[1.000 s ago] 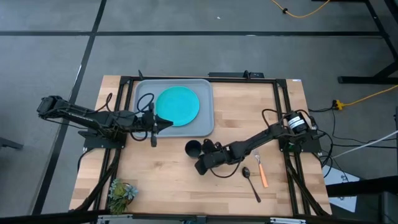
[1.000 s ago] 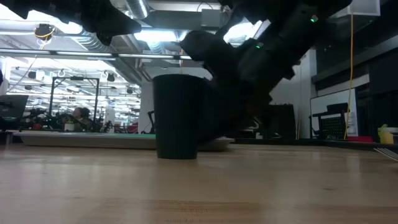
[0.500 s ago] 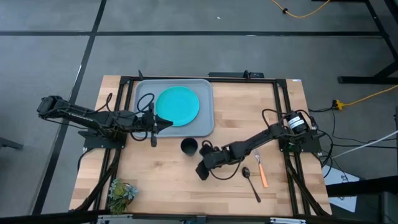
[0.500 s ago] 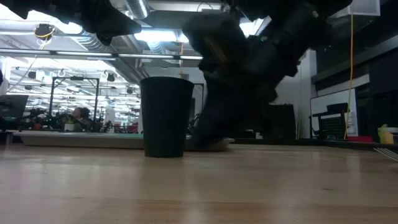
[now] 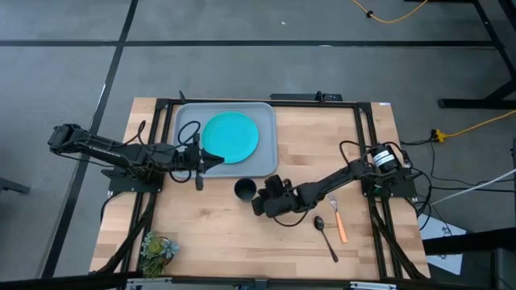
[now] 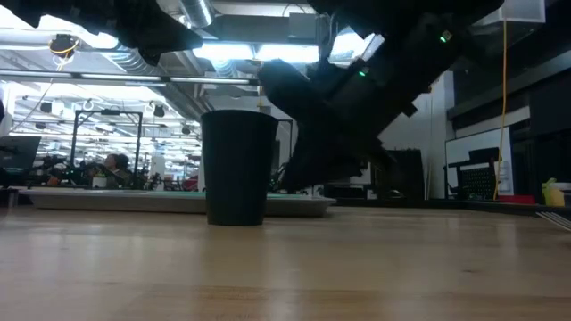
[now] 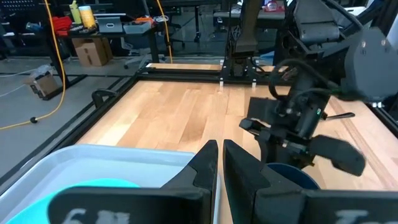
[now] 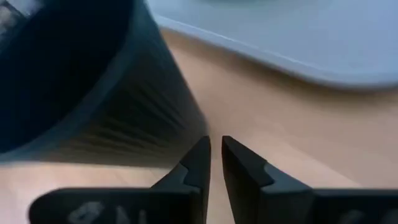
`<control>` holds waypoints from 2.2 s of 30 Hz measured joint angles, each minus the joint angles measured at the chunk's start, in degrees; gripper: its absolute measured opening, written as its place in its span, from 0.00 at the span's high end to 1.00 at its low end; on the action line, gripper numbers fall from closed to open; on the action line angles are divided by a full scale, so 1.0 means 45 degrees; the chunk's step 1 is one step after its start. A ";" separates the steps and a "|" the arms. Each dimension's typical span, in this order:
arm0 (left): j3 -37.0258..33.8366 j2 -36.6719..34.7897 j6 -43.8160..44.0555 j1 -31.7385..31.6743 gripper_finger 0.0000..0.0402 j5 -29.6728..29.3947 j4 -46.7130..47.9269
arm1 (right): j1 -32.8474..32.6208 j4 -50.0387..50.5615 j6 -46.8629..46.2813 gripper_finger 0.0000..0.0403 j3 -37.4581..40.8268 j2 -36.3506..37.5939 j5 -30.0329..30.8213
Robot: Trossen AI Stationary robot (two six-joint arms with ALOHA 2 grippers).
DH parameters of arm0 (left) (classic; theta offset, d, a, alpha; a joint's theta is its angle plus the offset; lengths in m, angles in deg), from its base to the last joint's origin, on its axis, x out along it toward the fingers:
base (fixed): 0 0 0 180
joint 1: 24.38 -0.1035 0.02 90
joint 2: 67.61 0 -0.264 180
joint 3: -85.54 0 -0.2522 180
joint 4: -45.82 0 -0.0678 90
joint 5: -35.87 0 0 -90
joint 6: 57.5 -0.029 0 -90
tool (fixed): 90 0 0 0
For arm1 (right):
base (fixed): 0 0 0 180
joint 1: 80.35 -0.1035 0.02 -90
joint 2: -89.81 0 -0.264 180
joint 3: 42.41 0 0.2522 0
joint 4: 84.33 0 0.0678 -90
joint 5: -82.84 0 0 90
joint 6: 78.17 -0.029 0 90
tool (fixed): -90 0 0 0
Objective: Pick and place plate/cup/fork/spoon on tray
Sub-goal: Put the black cup on the serving tray to the top left of the blue plate
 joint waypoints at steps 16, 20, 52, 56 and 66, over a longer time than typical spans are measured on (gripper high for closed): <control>0.0000 -0.0002 0.0014 0.0000 0.95 -0.0328 0.0175 | 0.0792 -0.3088 0.3682 0.89 0.0000 0.0079 -0.0532; 0.0000 -0.0005 0.0024 0.0000 0.95 -0.0333 0.0169 | 0.1105 -0.1854 0.4630 0.89 0.0005 0.0588 0.0563; 0.0002 0.0059 -0.2633 -0.0798 0.95 -0.1246 -0.2245 | 0.2021 0.9791 0.8588 0.89 0.0390 0.5680 0.0900; 0.0000 0.0061 -0.2633 -0.1063 0.95 -0.1090 -0.2208 | 0.2031 0.9059 0.7683 0.89 0.2047 0.6326 0.1484; 0.0005 0.0063 -0.2652 -0.2240 0.95 0.0305 -0.3212 | 0.2886 -0.0380 1.0476 0.89 0.8223 1.1460 0.0555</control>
